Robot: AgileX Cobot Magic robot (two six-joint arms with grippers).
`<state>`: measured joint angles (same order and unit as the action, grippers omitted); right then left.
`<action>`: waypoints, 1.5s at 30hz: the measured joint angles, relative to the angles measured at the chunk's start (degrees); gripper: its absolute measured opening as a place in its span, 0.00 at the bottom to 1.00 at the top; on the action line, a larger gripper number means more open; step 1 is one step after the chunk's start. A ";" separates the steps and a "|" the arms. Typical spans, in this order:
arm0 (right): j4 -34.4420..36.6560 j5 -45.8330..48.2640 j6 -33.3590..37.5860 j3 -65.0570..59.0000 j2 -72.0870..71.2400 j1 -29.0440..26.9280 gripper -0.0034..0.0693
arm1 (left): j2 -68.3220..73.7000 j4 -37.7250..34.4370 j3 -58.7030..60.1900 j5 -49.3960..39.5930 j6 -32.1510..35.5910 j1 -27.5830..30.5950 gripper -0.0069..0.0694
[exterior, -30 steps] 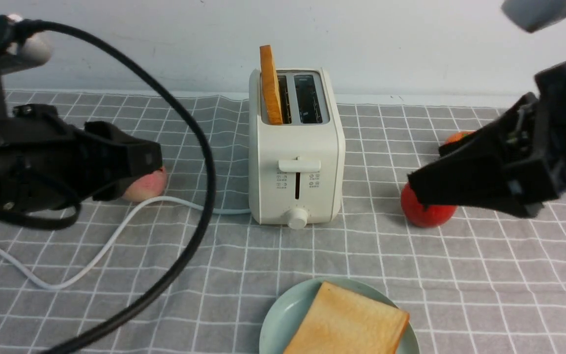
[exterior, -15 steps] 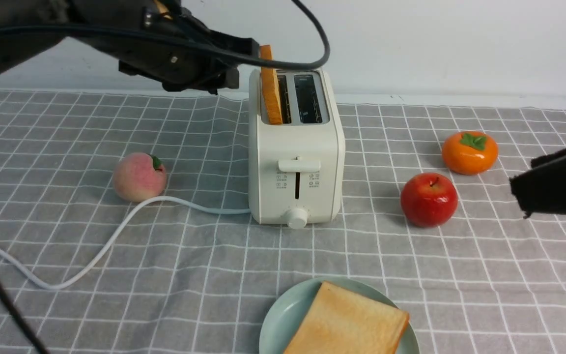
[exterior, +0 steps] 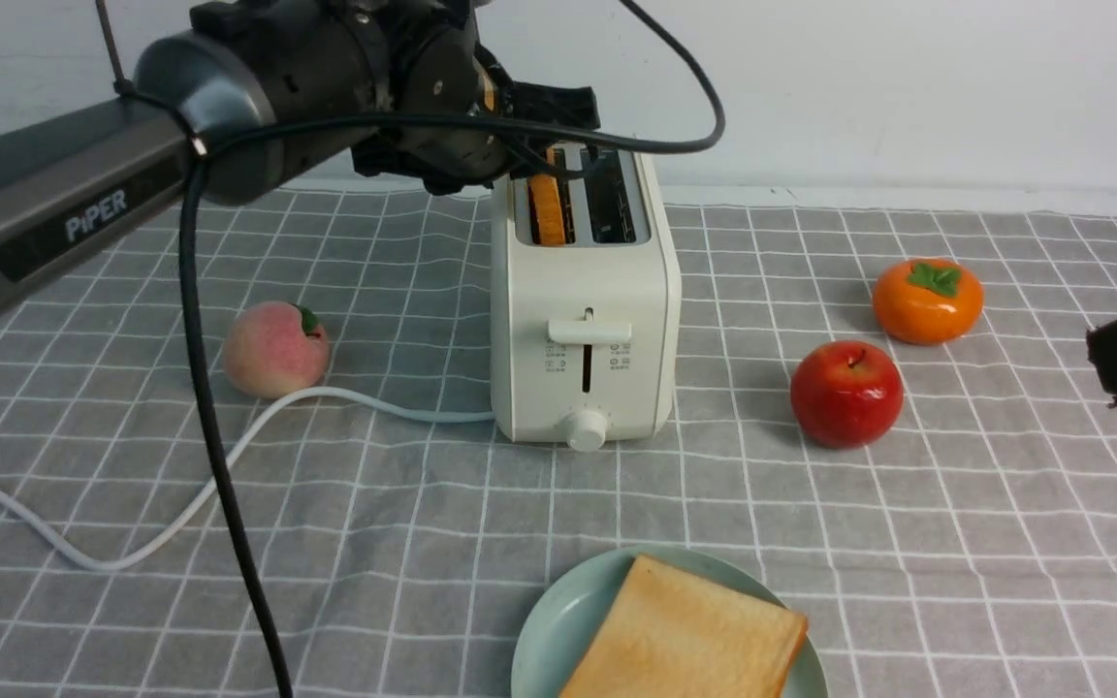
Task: Take toasted bread from bread machine on grey coffee table place on plate.
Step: 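Reach for a toast slice standing in the toaster with the left gripper, then place the slice of bread on the plate with the left gripper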
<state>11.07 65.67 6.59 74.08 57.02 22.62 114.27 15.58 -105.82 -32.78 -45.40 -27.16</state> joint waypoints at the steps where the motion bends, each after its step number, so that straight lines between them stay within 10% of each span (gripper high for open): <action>1: 0.00 0.00 0.00 0.00 0.00 0.00 0.49 | 0.00 0.00 0.00 0.00 0.00 0.00 0.46; 12: -0.39 0.00 0.00 0.00 0.00 0.00 0.49 | -0.80 -0.30 -1.03 -1.88 -0.20 0.00 0.47; 27: 0.03 0.00 0.00 0.00 0.00 0.00 0.49 | 0.95 -4.44 -1.89 -2.20 0.14 0.00 0.74; 31: 0.04 -0.33 0.00 0.00 0.00 0.00 0.49 | 2.68 -4.32 -1.83 -1.32 3.41 0.07 0.63; 36: 0.09 -0.39 0.00 0.00 0.00 0.00 0.49 | -0.28 -7.12 -1.72 -2.21 10.10 0.00 0.21; 45: -0.20 -0.39 0.00 0.00 0.00 0.00 0.47 | -19.71 -9.23 -1.00 -12.23 21.37 0.00 0.19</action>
<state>10.86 65.28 6.59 74.08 57.02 22.62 94.56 6.36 -106.81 -45.02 -24.03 -27.16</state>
